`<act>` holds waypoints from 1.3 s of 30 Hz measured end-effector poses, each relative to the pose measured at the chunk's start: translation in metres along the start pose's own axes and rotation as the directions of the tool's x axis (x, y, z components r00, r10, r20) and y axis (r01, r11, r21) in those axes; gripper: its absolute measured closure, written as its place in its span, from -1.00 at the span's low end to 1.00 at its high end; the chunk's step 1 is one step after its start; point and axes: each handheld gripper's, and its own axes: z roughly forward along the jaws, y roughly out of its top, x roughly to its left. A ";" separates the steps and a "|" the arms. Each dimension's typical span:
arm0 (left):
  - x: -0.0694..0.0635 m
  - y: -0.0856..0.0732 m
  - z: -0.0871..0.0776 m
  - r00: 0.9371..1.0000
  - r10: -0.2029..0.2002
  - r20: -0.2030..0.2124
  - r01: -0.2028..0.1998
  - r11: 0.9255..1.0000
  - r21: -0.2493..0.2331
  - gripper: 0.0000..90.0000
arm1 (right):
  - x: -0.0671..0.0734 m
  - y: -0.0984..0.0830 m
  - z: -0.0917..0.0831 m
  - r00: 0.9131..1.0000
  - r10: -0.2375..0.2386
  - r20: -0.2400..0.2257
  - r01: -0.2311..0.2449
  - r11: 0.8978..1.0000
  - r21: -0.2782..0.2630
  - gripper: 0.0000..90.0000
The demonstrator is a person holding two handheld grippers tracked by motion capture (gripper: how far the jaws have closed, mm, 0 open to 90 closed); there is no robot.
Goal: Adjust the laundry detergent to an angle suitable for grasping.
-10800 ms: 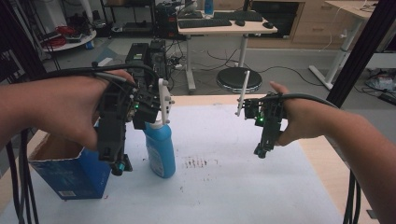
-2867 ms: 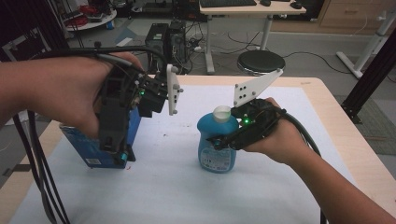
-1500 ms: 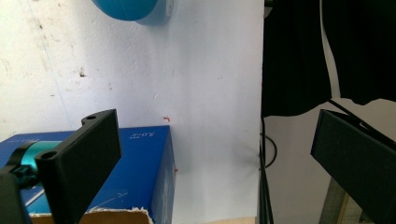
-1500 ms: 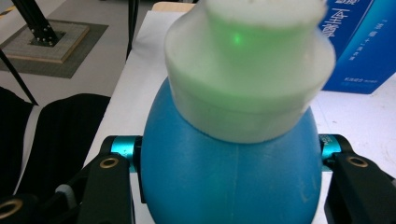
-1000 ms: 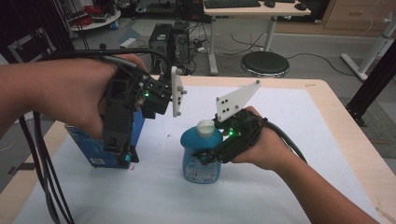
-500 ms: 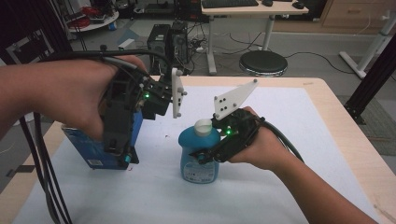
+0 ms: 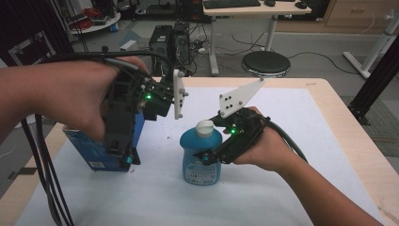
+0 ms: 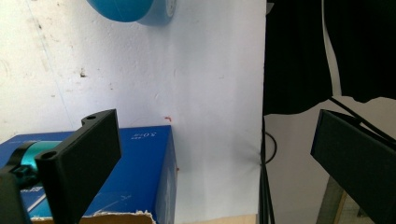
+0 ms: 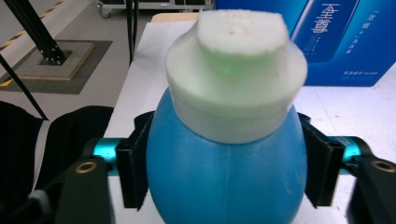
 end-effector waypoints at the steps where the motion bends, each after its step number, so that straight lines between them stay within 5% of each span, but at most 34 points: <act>1: 0.000 0.000 0.000 1.000 0.002 0.001 -0.002 1.000 0.002 -0.96 | 0.000 0.000 0.000 1.000 0.003 0.002 -0.003 1.000 0.001 -0.44; 13: 0.001 0.004 -0.001 1.000 0.007 0.002 -0.007 1.000 0.004 -0.96 | 0.001 -0.001 -0.010 1.000 0.012 0.006 -0.012 0.999 -0.034 -0.50; 16: 0.001 0.004 0.000 1.000 0.007 0.002 -0.007 1.000 0.007 -0.96 | 0.002 0.000 -0.010 1.000 0.012 0.024 -0.012 1.000 -0.026 -0.73; 23: 0.002 0.004 0.000 1.000 0.009 0.003 -0.009 1.000 0.011 -0.96 | 0.003 0.000 -0.010 1.000 0.009 0.008 -0.009 1.000 -0.023 -0.78; 25: 0.002 0.004 0.000 1.000 0.006 0.004 -0.006 1.000 0.009 -0.96 | 0.003 0.001 -0.010 0.999 0.016 0.033 -0.015 1.000 -0.022 -0.98; 39: 0.006 0.004 0.000 1.000 0.000 0.006 0.000 1.000 0.007 -0.96 | 0.002 -0.001 -0.034 0.998 0.021 0.054 -0.020 1.000 -0.013 -0.99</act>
